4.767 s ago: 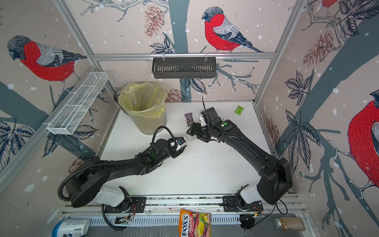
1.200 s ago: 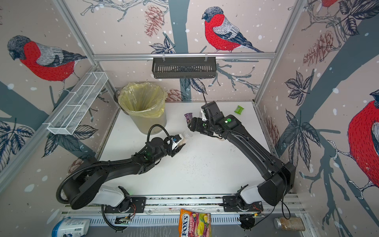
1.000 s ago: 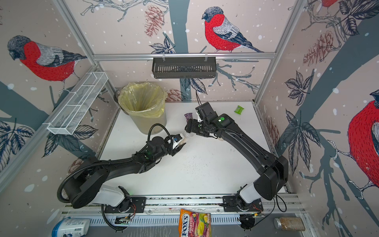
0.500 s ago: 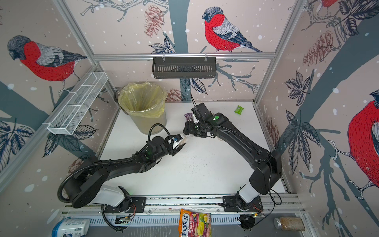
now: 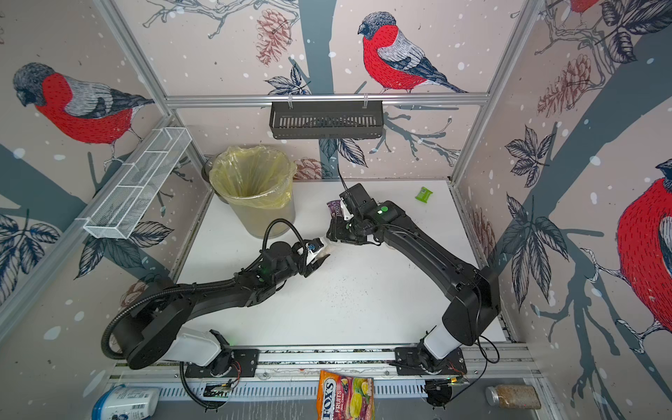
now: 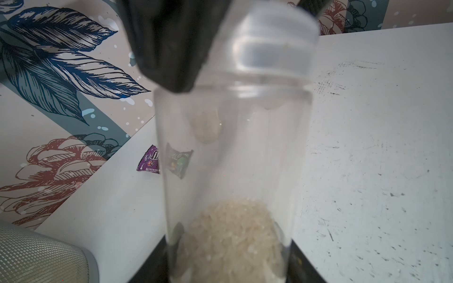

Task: Empty moldy rice from jars
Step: Unscrew the lid from the jar.

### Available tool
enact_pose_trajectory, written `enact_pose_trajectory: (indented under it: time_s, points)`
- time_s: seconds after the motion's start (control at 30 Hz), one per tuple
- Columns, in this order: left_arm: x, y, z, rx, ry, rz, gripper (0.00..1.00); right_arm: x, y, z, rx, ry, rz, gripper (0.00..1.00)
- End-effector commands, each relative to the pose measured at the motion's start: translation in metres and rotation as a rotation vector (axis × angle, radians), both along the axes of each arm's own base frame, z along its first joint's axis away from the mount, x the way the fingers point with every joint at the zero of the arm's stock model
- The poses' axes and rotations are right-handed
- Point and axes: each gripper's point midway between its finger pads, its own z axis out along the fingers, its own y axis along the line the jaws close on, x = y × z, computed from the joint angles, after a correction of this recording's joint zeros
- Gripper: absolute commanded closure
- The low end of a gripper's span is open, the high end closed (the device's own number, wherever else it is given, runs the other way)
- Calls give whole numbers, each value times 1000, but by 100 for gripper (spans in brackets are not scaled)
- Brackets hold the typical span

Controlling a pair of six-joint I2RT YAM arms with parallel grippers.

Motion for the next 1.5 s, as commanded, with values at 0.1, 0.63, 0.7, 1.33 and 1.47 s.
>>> enact_pose_trajectory:
  time_s: [0.1,0.63,0.7,1.33,1.47]
  points:
    - [-2,-6,18,-49,-39,-31,100,-4,2,5,17,-29,52,47]
    - [-31,-19,13,-110,85,-178,100,-2,18,14,-59,-409,516,55]
    - [-33,-19,14,-115,87,-186,100,-6,19,14,-65,-471,606,59]
    - [-37,-14,29,-160,86,-177,100,-25,3,27,68,-782,870,53]
    - [-37,-12,31,-156,81,-166,100,-23,3,28,85,-788,916,50]
